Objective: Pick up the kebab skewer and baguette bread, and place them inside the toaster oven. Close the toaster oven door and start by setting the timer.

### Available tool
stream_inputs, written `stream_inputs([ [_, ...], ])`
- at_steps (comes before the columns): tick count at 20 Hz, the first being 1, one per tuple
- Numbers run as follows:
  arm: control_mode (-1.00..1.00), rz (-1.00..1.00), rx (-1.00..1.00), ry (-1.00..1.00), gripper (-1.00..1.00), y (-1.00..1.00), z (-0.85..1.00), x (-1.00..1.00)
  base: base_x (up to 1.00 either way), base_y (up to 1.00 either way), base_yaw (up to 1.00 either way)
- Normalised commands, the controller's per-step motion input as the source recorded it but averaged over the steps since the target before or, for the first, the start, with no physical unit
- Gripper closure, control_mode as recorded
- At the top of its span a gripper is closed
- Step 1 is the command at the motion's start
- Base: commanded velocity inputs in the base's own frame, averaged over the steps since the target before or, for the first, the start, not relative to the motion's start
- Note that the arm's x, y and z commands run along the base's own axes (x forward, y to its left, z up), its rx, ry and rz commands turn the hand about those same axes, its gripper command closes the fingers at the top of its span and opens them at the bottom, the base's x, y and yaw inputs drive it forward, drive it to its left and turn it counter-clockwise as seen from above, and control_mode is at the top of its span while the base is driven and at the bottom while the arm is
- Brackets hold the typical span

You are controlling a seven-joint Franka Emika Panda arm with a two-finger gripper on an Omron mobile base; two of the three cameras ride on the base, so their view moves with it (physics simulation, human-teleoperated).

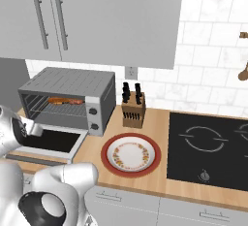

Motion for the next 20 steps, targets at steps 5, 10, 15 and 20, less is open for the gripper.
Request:
stream_inputs([
  [5,-1.00,0.00,0.00,0.15,-1.00,0.07,-0.19,-0.52,0.00,0.00,0.00],
  [10,-1.00,0.00,0.00,0.23,-1.00,0.06,-0.11,-0.50,0.00,0.00,0.00],
  [15,-1.00,0.00,-0.10,0.01,-1.00,0.10,-0.53,-0.07,0.00,0.00,0.00],
  [20,-1.00,0.00,-0.15,0.01,-1.00,0.34,-0.64,-0.01,0.00,0.00,0.00],
])
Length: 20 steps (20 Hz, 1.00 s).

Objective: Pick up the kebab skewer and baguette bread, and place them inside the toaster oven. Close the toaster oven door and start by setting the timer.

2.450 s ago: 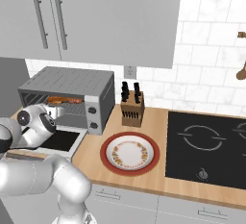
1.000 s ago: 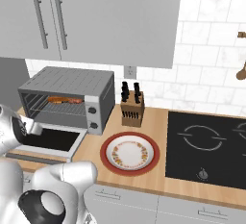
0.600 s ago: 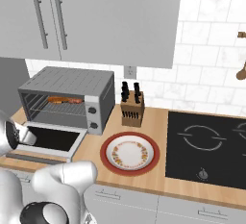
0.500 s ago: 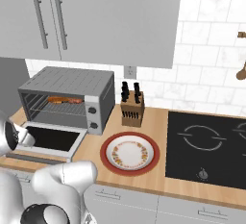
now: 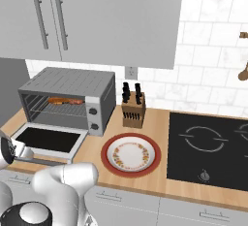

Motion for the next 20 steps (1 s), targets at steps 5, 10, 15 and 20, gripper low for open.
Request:
stream_inputs([
  [5,-1.00,0.00,-0.10,0.05,-1.00,0.34,-0.34,-0.09,0.00,0.00,0.00],
  [10,-1.00,0.00,-0.13,0.00,-1.00,0.43,-0.46,0.10,0.00,0.00,0.00],
  [15,-1.00,0.00,-0.09,0.00,-1.00,0.35,-0.37,0.16,0.00,0.00,0.00],
  [20,-1.00,0.00,-0.01,0.00,-1.00,0.11,-0.05,0.20,0.00,0.00,0.00],
])
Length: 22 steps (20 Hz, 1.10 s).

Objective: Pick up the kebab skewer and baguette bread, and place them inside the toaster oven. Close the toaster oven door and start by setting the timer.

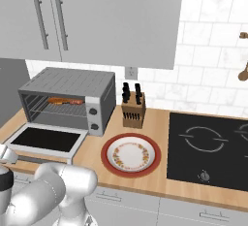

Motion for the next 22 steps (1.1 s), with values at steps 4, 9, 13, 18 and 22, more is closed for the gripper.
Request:
stream_inputs([
  [4,-1.00,0.00,0.00,0.00,-1.00,0.00,-0.06,0.07,0.00,0.00,0.00],
  [9,-1.00,0.03,0.01,-0.05,-1.00,0.00,-0.01,0.15,0.00,0.00,0.00],
  [13,-1.00,0.10,0.04,-0.05,-1.00,0.00,-0.01,0.14,0.00,0.00,0.00],
  [18,-1.00,0.13,0.07,-0.04,-1.00,0.00,-0.08,0.19,0.00,0.00,0.00],
  [22,-1.00,0.11,0.04,-0.13,-1.00,-0.10,-0.14,0.37,0.00,0.00,0.00],
])
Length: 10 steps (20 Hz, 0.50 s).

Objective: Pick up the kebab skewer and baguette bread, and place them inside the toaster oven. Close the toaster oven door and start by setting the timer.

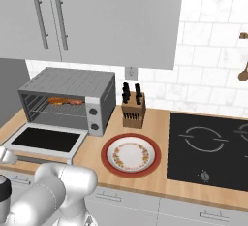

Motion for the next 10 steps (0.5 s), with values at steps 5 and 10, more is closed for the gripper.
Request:
stream_inputs([
  [5,-1.00,0.10,0.05,-0.19,-1.00,-0.28,-0.09,0.41,0.00,0.00,0.00],
  [10,-1.00,0.09,0.11,-0.22,-1.00,-0.50,0.01,0.56,0.00,0.00,0.00],
])
